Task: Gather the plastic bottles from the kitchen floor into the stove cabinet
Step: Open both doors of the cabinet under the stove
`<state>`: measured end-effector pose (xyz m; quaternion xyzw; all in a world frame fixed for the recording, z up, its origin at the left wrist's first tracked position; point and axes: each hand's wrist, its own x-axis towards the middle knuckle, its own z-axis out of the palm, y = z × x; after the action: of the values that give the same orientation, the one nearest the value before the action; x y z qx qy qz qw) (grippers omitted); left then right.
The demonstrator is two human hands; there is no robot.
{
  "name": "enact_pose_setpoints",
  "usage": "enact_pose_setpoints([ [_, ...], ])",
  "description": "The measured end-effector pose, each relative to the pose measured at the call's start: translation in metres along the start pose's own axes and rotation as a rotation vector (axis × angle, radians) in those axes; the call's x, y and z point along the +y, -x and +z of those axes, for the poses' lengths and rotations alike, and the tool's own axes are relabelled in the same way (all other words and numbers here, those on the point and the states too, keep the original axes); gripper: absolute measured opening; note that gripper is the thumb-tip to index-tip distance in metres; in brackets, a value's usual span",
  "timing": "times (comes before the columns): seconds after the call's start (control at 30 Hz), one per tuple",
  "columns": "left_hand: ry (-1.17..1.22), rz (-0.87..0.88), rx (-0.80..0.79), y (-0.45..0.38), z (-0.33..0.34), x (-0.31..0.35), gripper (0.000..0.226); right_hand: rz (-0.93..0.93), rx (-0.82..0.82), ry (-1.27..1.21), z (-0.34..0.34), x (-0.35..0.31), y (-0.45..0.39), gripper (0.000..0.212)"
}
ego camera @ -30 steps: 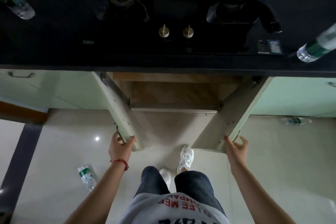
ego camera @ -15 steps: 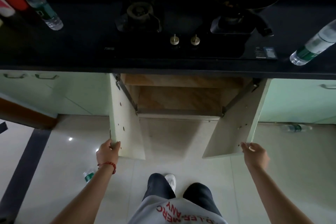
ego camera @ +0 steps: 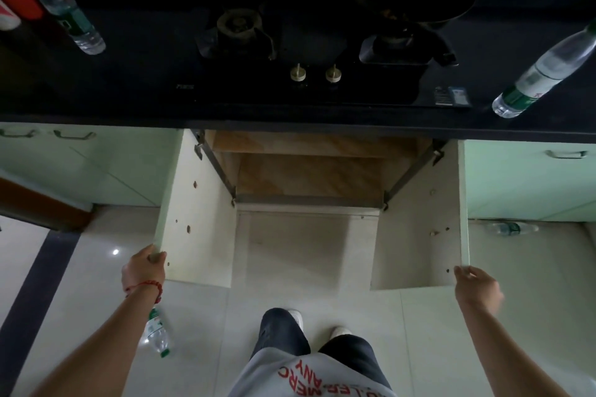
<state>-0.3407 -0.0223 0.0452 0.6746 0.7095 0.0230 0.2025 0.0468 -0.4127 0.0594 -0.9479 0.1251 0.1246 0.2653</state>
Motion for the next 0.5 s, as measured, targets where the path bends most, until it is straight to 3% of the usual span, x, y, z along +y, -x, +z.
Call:
enact_pose_setpoints([
  [0.27, -0.006, -0.022, 0.047, -0.005, -0.002, -0.005, 0.017, 0.061, 0.076, 0.029, -0.006, 0.01, -0.007, 0.028],
  [0.4, 0.057, 0.007, 0.054, -0.001, -0.002, 0.01, 0.039, 0.085, 0.08, 0.048, -0.005, 0.019, -0.008, 0.03],
  [0.5, 0.024, 0.191, 0.112, 0.002, 0.0, 0.028, 0.051, 0.108, 0.063, 0.04, -0.003, 0.028, -0.006, 0.033],
])
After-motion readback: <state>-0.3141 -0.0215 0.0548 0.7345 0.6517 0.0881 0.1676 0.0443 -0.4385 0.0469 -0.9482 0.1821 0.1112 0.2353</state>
